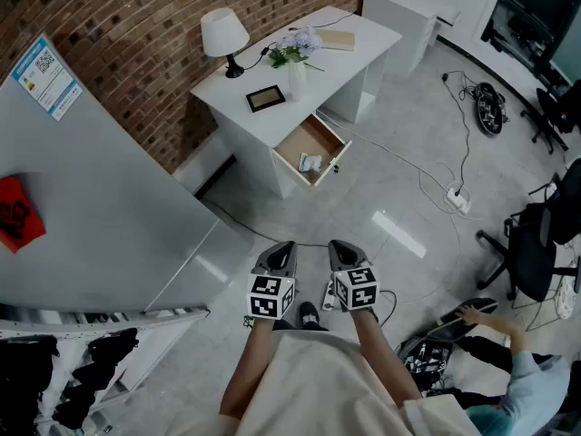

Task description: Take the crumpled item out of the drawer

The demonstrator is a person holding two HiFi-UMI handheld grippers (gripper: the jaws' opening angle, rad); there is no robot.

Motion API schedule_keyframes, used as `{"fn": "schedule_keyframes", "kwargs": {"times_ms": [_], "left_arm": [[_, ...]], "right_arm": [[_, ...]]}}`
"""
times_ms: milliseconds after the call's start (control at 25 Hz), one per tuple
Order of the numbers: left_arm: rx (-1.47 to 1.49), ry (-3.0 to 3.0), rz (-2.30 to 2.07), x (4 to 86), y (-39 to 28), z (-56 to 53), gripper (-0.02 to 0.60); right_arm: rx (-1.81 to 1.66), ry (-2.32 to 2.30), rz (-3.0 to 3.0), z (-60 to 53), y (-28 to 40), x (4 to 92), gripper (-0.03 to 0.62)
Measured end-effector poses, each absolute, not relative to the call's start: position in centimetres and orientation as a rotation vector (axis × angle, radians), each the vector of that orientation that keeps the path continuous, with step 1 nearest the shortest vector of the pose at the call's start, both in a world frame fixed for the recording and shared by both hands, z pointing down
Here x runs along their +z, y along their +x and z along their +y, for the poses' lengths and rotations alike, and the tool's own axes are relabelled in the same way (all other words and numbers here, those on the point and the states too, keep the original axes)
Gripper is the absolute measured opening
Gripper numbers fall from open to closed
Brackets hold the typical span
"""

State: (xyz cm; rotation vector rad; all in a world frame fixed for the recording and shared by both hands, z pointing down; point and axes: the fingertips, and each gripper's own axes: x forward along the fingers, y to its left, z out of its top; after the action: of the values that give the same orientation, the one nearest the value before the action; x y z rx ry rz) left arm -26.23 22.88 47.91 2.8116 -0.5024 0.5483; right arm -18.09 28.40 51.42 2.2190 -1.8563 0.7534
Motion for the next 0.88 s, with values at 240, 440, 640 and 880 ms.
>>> {"fn": "schedule_keyframes", "kwargs": {"times_ms": [240, 440, 640, 880], "left_arm": [[0.545, 2.817, -0.505, 47.9, -25.9, 23.0, 0.016], [0.548, 2.822, -0.5, 47.9, -25.8, 22.9, 0.016], [0.543, 2.807, -0.528, 47.8, -26.2, 22.8, 0.016], [0.58, 2.781, -0.547, 48.9, -26.8, 22.4, 0.015]], "right_arm": [[0.749, 2.236, -1.849, 28.7, -17.2, 51.4, 0.025], [0.749, 2.266, -1.829, 28.8, -16.6, 51.3, 0.025], [0.774, 2.322, -1.905, 29.3, -15.7, 50.5, 0.025], [0.831, 2.32, -1.944, 29.9, -14.7, 51.7, 0.025]]}}
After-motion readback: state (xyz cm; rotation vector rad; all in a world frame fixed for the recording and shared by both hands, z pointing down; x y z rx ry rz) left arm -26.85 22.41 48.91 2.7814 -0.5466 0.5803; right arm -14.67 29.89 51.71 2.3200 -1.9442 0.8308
